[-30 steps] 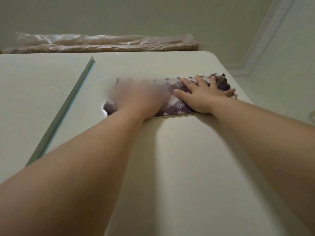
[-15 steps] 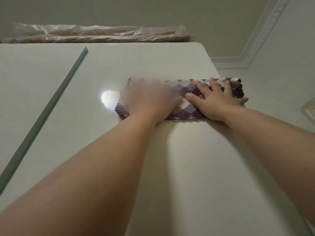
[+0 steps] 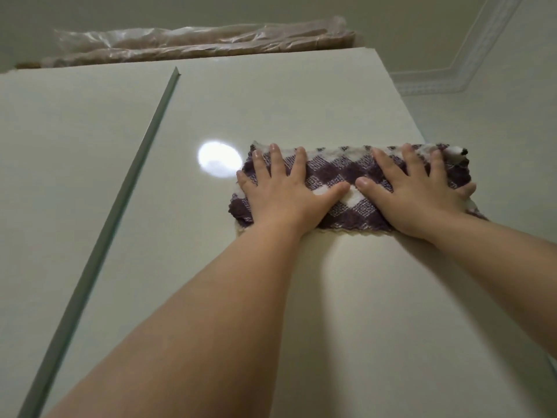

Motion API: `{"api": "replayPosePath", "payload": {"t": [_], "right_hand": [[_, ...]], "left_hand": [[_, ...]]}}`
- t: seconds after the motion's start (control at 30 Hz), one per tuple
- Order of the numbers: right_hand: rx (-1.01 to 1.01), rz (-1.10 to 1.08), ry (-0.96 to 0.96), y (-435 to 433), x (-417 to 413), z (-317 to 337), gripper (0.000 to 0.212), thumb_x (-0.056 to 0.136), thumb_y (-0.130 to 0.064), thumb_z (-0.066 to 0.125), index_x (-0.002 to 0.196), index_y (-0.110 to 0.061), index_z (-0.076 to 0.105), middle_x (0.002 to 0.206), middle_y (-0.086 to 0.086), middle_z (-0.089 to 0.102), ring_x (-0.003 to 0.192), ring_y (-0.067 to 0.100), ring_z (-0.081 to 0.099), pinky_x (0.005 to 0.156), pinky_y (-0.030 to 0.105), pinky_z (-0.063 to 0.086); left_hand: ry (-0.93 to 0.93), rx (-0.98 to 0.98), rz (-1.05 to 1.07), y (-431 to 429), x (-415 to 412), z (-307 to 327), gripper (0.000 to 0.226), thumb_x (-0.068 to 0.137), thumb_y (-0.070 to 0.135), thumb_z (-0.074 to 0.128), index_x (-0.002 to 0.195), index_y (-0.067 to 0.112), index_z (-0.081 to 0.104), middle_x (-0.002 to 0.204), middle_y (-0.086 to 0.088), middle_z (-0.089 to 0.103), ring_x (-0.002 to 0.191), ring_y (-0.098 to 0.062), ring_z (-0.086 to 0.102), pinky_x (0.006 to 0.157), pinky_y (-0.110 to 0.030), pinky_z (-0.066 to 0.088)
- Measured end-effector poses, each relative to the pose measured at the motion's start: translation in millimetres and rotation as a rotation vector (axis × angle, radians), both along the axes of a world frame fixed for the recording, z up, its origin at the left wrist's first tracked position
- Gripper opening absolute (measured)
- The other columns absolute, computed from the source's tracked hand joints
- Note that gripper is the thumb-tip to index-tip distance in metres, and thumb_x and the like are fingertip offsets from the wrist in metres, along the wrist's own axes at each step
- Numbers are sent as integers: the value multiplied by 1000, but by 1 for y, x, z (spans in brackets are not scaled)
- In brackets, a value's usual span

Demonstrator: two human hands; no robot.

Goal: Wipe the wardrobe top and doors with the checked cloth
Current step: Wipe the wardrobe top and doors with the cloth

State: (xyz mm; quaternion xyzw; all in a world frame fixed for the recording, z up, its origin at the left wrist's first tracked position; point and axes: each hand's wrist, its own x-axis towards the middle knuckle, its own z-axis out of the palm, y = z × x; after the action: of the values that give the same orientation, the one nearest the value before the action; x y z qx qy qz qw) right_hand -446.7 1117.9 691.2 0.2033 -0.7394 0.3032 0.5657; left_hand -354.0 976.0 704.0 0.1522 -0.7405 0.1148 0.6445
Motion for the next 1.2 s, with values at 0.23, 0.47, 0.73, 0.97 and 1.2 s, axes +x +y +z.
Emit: {"api": "replayPosePath", "payload": {"t": [0.23,0.47,0.73,0.97,1.2], "right_hand": [[-22,-43,-8,-25,14,-11,70,78,-79,9,142,-53,-4,158,-8,-8,143,28,-15,104,72,-1],[18,-39,41,-74,47,-4,69,80,-78,10,143,-51,-2,158,-5,-7,142,32,-16,101,74,-4],[62,-24,87,-123,79,-1,68,82,-76,12,143,-50,-2,158,-4,-8,142,33,-17,100,75,-4],[77,-18,103,-139,90,-7,67,83,-75,12,144,-50,-2,158,-3,-9,142,33,-18,101,74,-5],[103,-9,95,-147,97,-33,66,84,-75,13,143,-51,-5,158,-4,-11,141,32,-19,101,74,-6]], "left_hand": [[1,-19,-21,-26,14,-8,96,67,88,24,146,39,1,157,-1,-12,142,-28,-16,111,-54,-8],[32,11,12,-76,48,-3,96,65,89,23,146,41,3,157,-1,-9,143,-27,-13,112,-52,-5],[53,51,27,-127,84,-7,97,64,90,24,145,42,2,157,0,-7,143,-24,-10,114,-50,-4],[65,78,35,-140,95,-18,96,66,88,24,146,40,2,157,0,-7,144,-24,-8,114,-51,0],[61,98,19,-148,100,-49,95,68,86,23,146,38,1,157,-2,-9,144,-25,-9,114,-48,-2]]}}
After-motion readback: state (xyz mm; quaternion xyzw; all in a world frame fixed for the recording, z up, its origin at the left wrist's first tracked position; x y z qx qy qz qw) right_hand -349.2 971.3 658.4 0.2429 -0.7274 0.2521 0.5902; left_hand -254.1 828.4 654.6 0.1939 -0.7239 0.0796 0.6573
